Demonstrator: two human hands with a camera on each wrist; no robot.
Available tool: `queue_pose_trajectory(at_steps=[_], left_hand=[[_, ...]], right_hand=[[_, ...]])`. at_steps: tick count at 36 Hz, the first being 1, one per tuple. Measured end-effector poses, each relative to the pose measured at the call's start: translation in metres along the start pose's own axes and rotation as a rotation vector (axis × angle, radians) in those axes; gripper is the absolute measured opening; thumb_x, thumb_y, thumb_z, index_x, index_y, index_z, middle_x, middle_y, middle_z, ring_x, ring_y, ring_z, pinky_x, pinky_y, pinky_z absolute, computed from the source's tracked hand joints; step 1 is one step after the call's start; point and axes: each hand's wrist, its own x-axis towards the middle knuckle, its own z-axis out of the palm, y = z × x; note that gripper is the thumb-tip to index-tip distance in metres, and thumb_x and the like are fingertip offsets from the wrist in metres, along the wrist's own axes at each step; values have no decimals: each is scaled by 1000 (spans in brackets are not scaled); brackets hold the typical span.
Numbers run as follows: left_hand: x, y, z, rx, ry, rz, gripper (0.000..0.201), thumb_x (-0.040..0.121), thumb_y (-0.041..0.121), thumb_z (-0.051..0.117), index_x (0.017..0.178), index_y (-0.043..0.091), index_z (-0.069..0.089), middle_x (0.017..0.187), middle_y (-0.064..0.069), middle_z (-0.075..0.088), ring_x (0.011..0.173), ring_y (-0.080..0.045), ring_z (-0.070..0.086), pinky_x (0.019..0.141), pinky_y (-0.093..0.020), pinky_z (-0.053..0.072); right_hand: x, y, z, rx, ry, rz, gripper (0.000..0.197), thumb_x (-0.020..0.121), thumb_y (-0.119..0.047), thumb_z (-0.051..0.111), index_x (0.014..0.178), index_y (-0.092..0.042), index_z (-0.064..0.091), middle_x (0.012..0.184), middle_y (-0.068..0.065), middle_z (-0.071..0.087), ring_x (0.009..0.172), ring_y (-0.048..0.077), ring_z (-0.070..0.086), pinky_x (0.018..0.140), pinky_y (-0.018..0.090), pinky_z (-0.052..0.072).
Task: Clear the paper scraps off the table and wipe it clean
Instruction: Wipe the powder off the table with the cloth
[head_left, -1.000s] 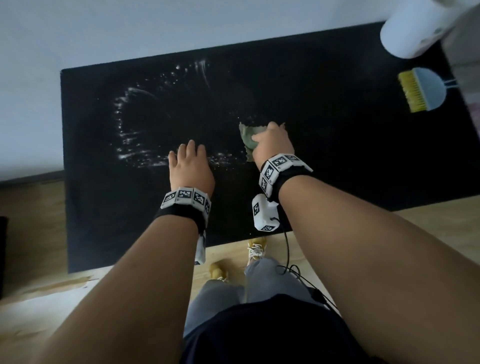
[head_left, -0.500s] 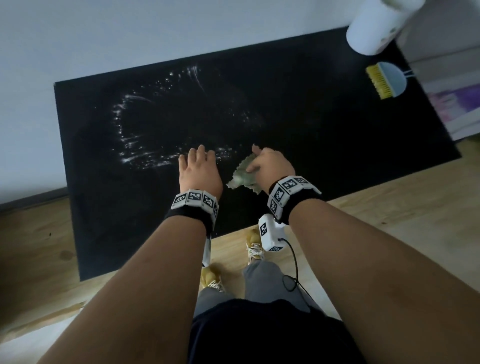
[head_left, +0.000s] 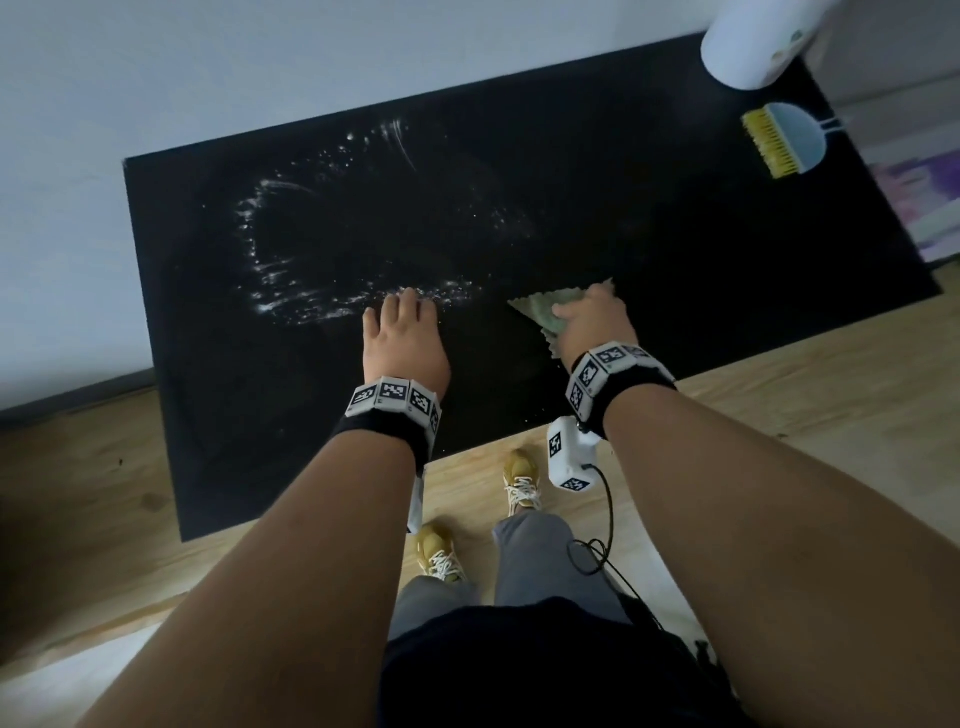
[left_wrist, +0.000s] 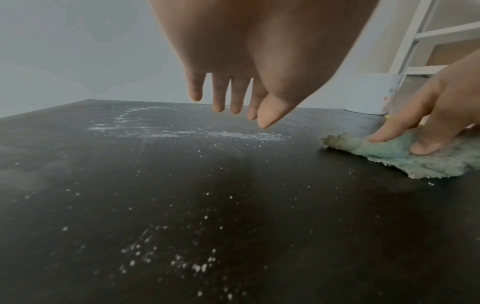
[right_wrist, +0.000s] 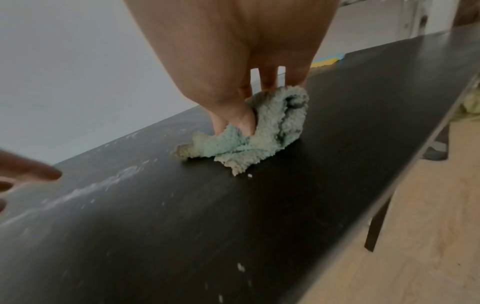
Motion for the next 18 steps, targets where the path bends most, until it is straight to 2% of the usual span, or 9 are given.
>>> queue_pose_trajectory(at_steps=[1,3,4,5,7,11,14,16,18], left_hand=[[-2,-1,0,2,1,4,54,93,14,41,146,13,34,155,-8,24,144,-26,18,119,-46,13],[-8,-3,0,7,3,15,53,93,14,41,146,13,35,156,-8,24,144,-26,18,119,-46,13],[-11,-3,0,8,-4,20,52,94,15,42,145,14,35,156,-8,23,144,-27,18,119,-46,13],[-13,-3,1,9,-12,25,53,94,15,42,146,14,34,157,-8,22,145,-27,18,120,-46,13],[-18,-3,2,11,-17,38,54,93,15,44,147,14,32,158,-9,20,145,-28,17,120,-47,13],[-27,-4,4,21,-15,67,56,93,16,44,148,15,31,158,-9,20,145,-28,17,119,-47,13],[-34,-5,6,29,-17,83,57,94,16,45,149,14,30,158,-9,20,145,-28,17,119,-47,13],[-38,-7,8,33,-25,91,57,94,16,45,149,15,30,158,-9,19,145,-28,16,119,-47,13],[-42,-11,10,34,-44,102,57,94,15,45,148,15,29,158,-9,18,146,-28,16,120,-47,13]], right_hand=[[0,-2,2,66,-59,33,49,90,-16,57,138,-15,50,149,14,35,135,32,37,107,43,39],[-3,-6,7,204,-152,125,79,84,-20,70,149,-5,27,153,15,29,136,30,38,108,44,39],[-4,-6,11,235,-159,149,92,81,-23,74,151,-5,18,151,16,30,134,30,41,107,44,40],[-10,-7,17,238,-152,157,99,78,-24,77,153,-8,14,148,16,34,131,31,45,105,44,42],[-25,-5,32,193,-100,121,102,74,-23,80,153,-11,17,142,15,42,124,30,51,102,44,46],[-45,-2,50,113,-66,65,95,70,-28,79,150,-20,27,134,7,51,113,24,59,91,41,54],[-52,3,41,64,-33,47,63,79,-27,71,138,-23,50,139,0,51,118,19,56,91,33,51],[-54,10,31,15,74,69,42,82,-26,68,123,-22,63,135,3,51,116,22,54,91,36,50],[-59,16,16,-2,142,122,32,87,-25,64,117,-16,64,129,11,51,117,29,51,95,43,48]])
